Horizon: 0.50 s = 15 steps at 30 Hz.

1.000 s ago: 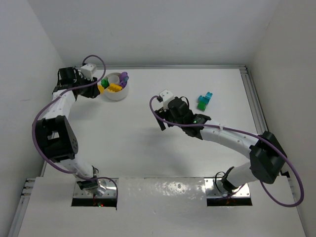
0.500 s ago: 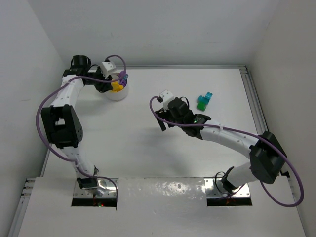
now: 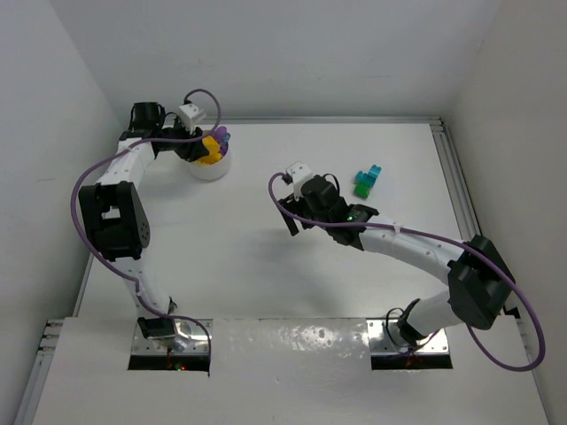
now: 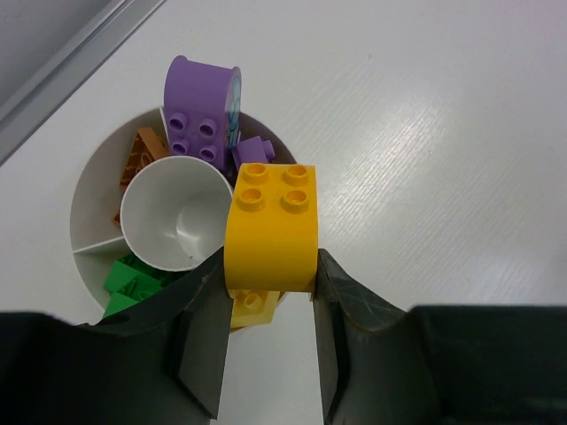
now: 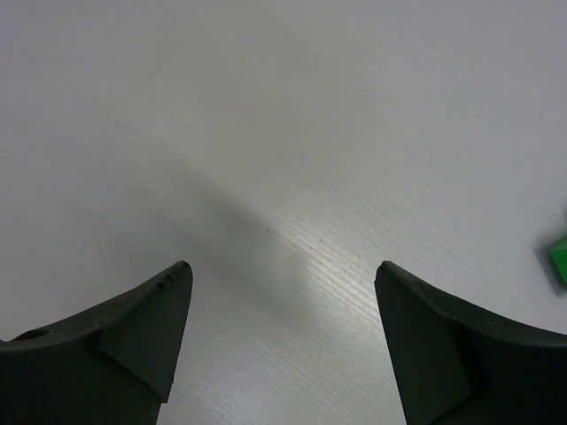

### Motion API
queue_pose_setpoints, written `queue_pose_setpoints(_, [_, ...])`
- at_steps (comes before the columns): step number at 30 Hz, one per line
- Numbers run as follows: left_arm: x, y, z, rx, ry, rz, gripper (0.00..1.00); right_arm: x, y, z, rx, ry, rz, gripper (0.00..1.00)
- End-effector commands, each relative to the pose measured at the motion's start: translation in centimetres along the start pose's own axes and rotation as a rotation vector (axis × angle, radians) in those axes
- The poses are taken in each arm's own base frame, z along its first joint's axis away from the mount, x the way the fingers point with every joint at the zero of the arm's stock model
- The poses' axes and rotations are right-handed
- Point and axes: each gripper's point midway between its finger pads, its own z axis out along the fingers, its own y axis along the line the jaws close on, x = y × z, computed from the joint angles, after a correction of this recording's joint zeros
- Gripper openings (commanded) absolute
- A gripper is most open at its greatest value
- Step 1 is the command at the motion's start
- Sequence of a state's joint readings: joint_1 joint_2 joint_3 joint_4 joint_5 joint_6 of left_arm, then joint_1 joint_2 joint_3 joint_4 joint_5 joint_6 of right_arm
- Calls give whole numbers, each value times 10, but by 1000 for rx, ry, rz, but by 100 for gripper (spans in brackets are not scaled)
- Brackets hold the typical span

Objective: Sort the legos into containers by color

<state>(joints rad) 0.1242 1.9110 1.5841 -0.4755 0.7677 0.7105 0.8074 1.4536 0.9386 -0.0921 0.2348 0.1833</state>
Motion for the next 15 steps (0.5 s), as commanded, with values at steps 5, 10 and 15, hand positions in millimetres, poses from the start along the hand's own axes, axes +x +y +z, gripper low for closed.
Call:
queue_pose_setpoints(5, [-22,-7,-12,25,-58,65,0,-18,0,-3,0,-36,13,82])
queue_pose_setpoints(10, [-13,-11,-28,69,31,351,0,-14,0,-3,-2,-27,16,82])
queue_pose_setpoints(15, [7,-1,-25,51,113,379,0,-13,2,-1,-9,-29,29,82])
